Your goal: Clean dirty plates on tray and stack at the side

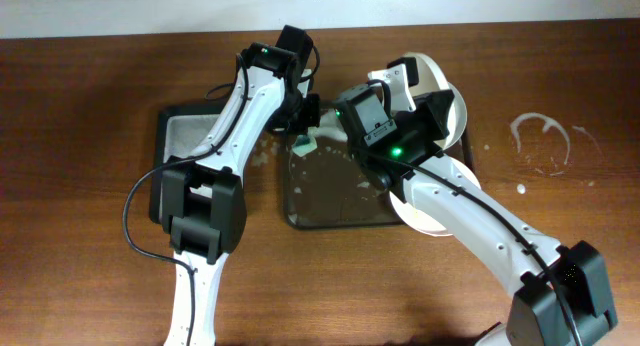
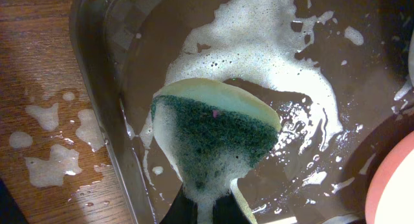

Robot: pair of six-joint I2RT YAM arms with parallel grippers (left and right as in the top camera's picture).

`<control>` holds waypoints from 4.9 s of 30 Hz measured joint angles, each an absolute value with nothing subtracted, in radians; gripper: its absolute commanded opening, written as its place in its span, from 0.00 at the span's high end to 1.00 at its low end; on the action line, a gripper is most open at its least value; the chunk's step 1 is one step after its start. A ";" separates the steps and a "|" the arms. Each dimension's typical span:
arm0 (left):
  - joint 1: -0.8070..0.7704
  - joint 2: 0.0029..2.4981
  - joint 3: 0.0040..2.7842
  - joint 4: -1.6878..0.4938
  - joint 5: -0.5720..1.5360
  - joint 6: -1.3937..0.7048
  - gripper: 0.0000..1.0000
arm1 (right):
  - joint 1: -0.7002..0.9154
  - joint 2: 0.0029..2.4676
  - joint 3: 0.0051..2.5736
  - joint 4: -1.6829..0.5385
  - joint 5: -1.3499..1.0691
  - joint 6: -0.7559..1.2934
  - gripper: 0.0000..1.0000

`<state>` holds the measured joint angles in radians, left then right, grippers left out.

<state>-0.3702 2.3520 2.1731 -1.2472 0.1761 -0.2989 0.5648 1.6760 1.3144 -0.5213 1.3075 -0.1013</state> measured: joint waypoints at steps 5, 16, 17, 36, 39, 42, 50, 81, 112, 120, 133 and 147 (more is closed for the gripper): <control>-0.370 2.352 2.173 -1.249 0.176 -0.299 1.00 | 0.563 1.593 1.315 -0.642 1.139 0.001 0.96; -0.370 2.352 2.173 -1.249 0.177 -0.299 1.00 | 0.538 1.478 1.315 -0.694 1.148 0.082 0.96; -0.370 2.352 2.173 -1.249 0.176 -0.299 1.00 | 0.538 1.478 1.315 -0.688 1.219 0.083 0.96; -0.370 2.352 2.173 -1.263 0.176 -0.299 1.00 | 0.506 1.478 1.316 -0.762 1.008 0.033 0.96; -0.370 2.352 2.173 -1.265 0.176 -0.299 1.00 | 0.497 1.479 1.316 -0.767 0.926 -0.051 0.96; -0.370 2.352 2.173 -1.265 0.176 -0.299 1.00 | 0.492 1.480 1.316 -0.768 0.968 0.025 0.96; -0.370 2.352 2.173 -1.268 0.176 -0.299 1.00 | 0.459 1.480 1.317 -0.729 0.939 -0.033 0.96; -0.370 2.352 2.173 -1.271 0.171 -0.299 1.00 | -0.750 1.798 1.317 -0.603 -0.081 0.391 0.96; -0.370 2.352 2.173 -1.267 0.171 -0.299 1.00 | -0.690 1.884 1.327 -0.557 -0.249 0.329 0.48; -0.370 2.352 2.173 -1.264 0.171 -0.299 0.99 | -0.468 1.803 1.507 -0.774 -0.375 0.188 0.41; -0.370 2.352 2.173 -1.251 0.162 -0.299 1.00 | -0.158 1.784 1.520 -1.152 -0.264 0.093 0.41; -0.358 2.321 2.336 -1.351 0.076 -0.298 1.00 | 0.167 1.787 1.349 -1.020 -0.151 0.318 0.46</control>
<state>-0.3584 2.3207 2.3363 -1.3506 0.0761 -0.2981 0.1669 1.7866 1.3495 -1.0199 -0.1513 0.3183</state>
